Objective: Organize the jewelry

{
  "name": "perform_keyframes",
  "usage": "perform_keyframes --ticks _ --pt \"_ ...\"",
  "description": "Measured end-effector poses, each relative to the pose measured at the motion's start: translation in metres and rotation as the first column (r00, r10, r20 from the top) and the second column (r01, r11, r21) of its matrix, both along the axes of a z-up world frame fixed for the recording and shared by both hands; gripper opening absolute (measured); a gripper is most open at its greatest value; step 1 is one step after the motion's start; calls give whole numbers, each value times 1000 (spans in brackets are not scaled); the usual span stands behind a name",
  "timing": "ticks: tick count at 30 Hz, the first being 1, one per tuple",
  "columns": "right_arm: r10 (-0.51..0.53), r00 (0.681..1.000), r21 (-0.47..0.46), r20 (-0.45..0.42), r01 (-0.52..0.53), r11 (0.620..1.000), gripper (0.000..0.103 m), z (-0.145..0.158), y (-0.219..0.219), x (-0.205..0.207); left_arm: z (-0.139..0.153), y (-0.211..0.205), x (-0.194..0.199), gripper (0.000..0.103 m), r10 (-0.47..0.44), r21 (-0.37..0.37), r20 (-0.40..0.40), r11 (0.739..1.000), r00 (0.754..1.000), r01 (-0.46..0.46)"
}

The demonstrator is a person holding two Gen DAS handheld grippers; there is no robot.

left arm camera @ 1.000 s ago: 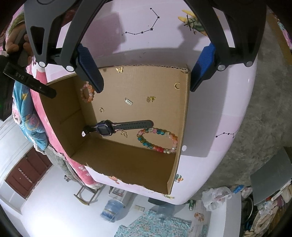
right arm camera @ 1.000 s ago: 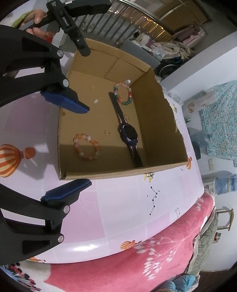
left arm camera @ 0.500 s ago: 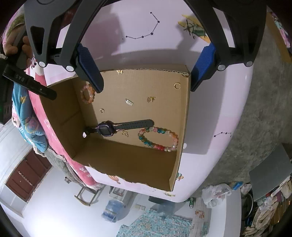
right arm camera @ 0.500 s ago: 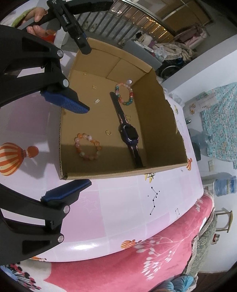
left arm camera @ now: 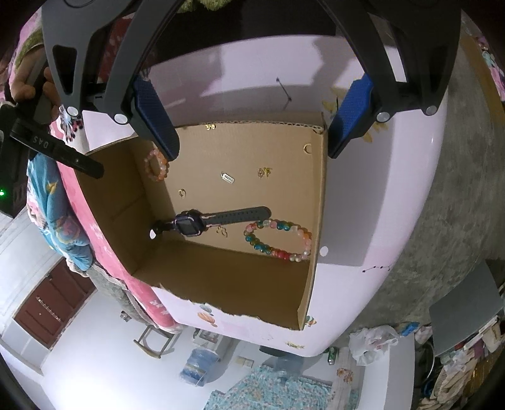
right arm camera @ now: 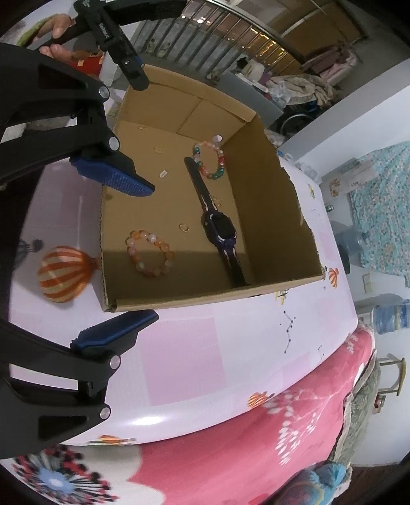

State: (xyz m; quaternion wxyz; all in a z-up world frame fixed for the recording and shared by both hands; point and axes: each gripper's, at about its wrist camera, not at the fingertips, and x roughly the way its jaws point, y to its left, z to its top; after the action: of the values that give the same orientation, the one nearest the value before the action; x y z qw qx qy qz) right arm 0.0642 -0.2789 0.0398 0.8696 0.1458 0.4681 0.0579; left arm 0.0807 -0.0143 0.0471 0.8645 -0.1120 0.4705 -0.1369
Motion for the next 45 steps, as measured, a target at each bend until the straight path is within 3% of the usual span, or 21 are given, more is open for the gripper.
perform_keyframes --ticks 11,18,22,28,32,41,45 --pt "-27 999 43 37 26 999 72 -9 -1 -42 -11 2 -28 89 -2 12 59 1000 998 1" --pt "-53 985 28 166 49 998 72 5 0 -84 2 5 -56 90 23 0 173 1000 985 -23" --pt "-90 981 -5 172 93 996 76 4 -2 -115 7 -2 -88 91 23 62 208 997 978 -37" --pt "-75 984 -19 159 79 997 83 -2 15 -152 5 -17 -120 95 -6 135 173 991 985 -18" --pt "-38 988 -67 151 49 997 88 -5 35 -152 3 -21 -123 95 14 152 138 988 990 -35" --pt "-50 978 -186 202 88 978 95 2 57 -143 15 -17 -125 94 130 211 229 961 965 -180" --pt "-63 979 -191 196 101 976 95 2 57 -138 15 -17 -119 95 92 193 200 972 975 -131"
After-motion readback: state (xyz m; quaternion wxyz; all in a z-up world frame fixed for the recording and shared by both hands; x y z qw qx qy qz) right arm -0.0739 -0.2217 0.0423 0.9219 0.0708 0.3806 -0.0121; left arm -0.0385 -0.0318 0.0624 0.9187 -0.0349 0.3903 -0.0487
